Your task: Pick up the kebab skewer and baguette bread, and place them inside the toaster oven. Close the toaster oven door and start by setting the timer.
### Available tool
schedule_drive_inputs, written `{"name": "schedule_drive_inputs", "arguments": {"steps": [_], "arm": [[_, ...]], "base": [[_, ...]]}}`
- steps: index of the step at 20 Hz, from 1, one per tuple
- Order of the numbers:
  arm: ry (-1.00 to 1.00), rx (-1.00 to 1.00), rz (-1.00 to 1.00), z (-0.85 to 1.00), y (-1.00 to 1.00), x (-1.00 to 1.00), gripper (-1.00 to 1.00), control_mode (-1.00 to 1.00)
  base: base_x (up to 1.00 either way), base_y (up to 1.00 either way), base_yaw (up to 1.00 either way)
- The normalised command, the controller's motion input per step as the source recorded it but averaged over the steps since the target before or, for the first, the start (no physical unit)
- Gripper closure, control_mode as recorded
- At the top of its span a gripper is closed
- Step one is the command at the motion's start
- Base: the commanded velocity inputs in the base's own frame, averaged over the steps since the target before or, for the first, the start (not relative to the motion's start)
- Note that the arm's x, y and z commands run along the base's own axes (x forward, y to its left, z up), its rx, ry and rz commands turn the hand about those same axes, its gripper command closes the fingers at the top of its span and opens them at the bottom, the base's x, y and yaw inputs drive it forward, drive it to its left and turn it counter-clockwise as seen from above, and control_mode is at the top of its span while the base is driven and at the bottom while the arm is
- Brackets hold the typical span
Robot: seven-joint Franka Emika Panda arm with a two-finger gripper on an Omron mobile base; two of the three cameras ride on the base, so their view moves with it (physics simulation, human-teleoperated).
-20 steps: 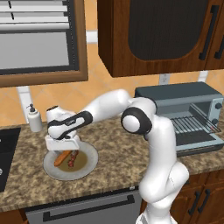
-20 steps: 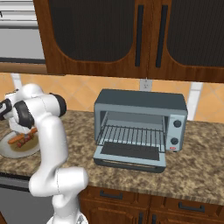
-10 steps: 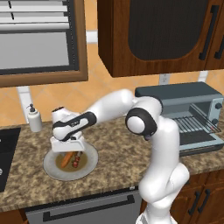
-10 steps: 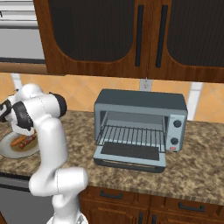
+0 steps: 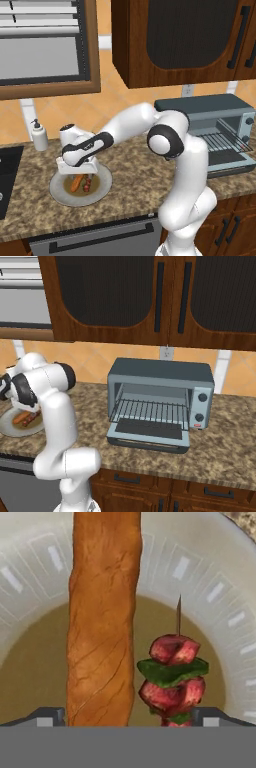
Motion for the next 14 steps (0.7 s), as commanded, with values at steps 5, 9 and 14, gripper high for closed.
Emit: {"name": "schedule_drive_inputs", "arguments": {"steps": [5,9,14], "arm": [[0.00,0.08,0.21,-0.26,-0.53,0.00,-1.00,-1.00],[-0.08,0.07,0.18,-0.36,-0.47,0.00,-1.00,-1.00],[-0.18,0.08,0.22,-0.57,-0.54,0.00,-1.00,-1.00]], "base": [[0.00,0.00,0.00],[0.00,0.00,0.00],[0.00,0.00,0.00]]}}
